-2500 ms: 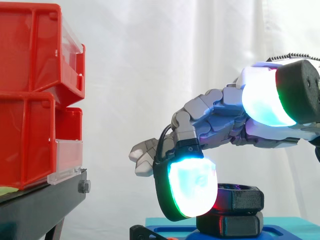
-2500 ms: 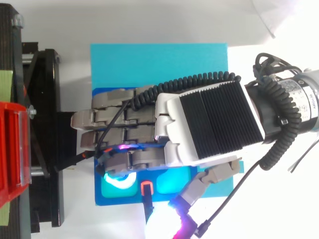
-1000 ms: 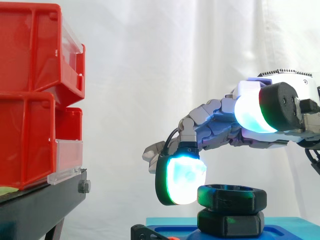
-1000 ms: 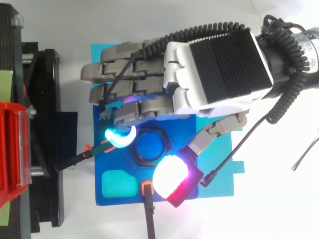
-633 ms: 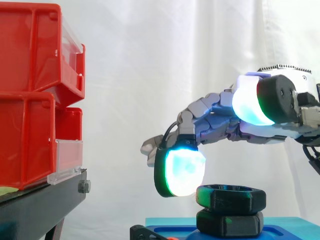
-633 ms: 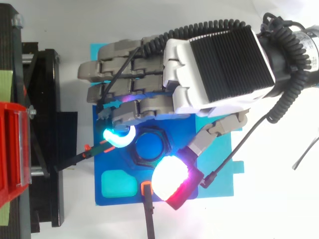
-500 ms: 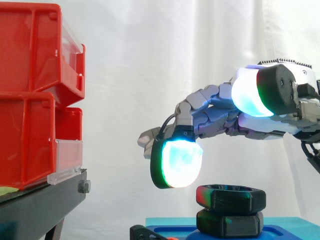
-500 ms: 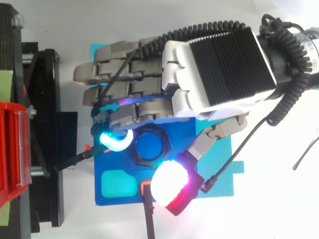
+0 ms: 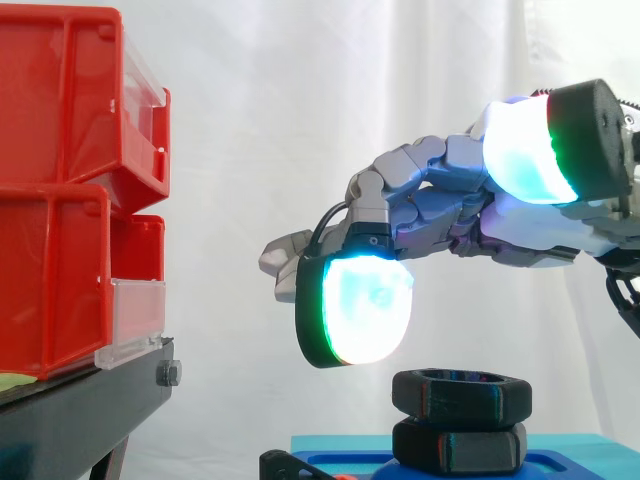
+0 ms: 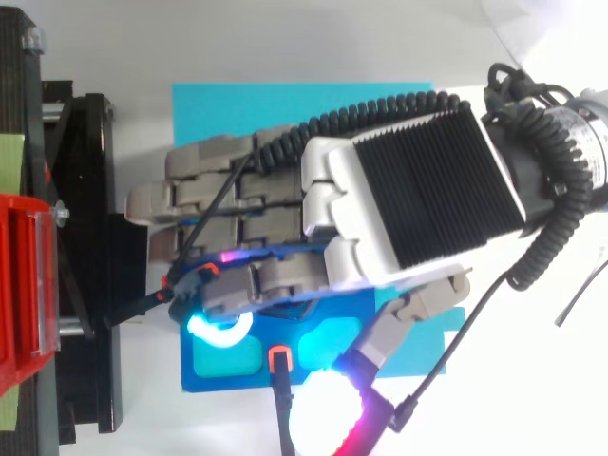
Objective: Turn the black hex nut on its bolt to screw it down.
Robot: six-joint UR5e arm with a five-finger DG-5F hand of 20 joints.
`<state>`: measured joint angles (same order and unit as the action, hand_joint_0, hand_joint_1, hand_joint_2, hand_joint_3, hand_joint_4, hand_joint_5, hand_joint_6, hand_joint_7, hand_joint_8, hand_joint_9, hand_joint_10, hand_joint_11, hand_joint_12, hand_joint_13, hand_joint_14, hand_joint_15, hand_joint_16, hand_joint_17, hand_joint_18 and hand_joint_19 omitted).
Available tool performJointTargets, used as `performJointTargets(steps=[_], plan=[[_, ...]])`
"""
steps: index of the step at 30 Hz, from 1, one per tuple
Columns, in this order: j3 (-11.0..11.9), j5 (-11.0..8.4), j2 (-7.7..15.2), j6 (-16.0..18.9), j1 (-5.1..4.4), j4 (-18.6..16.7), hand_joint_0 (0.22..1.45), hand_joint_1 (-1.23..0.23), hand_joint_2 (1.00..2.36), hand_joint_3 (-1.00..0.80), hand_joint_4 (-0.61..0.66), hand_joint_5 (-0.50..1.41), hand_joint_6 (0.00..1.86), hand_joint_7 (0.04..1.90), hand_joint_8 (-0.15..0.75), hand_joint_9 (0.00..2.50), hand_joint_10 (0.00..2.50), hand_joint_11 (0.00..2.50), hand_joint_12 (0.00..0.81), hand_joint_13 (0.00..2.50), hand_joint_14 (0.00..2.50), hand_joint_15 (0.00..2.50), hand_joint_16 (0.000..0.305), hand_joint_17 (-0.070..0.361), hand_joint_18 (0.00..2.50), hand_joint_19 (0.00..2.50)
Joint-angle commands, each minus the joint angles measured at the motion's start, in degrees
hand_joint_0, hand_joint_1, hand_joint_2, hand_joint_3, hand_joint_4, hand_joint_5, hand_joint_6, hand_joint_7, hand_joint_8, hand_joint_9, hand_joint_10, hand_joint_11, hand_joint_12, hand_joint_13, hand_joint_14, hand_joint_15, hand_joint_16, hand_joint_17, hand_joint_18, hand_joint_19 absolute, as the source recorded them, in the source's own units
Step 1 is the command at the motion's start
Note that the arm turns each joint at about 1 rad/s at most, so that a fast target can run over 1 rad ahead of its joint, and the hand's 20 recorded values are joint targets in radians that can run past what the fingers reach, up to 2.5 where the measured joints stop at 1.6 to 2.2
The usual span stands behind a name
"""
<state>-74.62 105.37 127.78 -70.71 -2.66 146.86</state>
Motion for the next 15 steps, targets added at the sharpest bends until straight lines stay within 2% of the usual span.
performJointTargets(steps=[1,7,15], plan=[[0.00,-0.08,0.02,-0.04,-0.95,1.24,0.45,-0.17,1.00,-0.50,0.29,-0.19,0.72,1.00,0.290,0.49,0.01,0.33,0.339,0.33,0.00,0.03,0.055,0.123,0.31,0.20],[0.00,-1.83,-0.07,-0.04,-2.09,2.38,0.45,-0.17,1.00,-0.50,0.28,-0.19,0.72,1.02,0.290,0.50,0.01,0.33,0.339,0.33,0.00,0.03,0.055,0.123,0.31,0.20],[-0.09,-2.54,0.02,-0.04,-2.70,2.55,0.45,-0.17,1.00,-0.50,0.28,-0.19,0.71,1.02,0.291,0.51,0.01,0.34,0.337,0.33,0.00,0.03,0.054,0.122,0.31,0.21]])
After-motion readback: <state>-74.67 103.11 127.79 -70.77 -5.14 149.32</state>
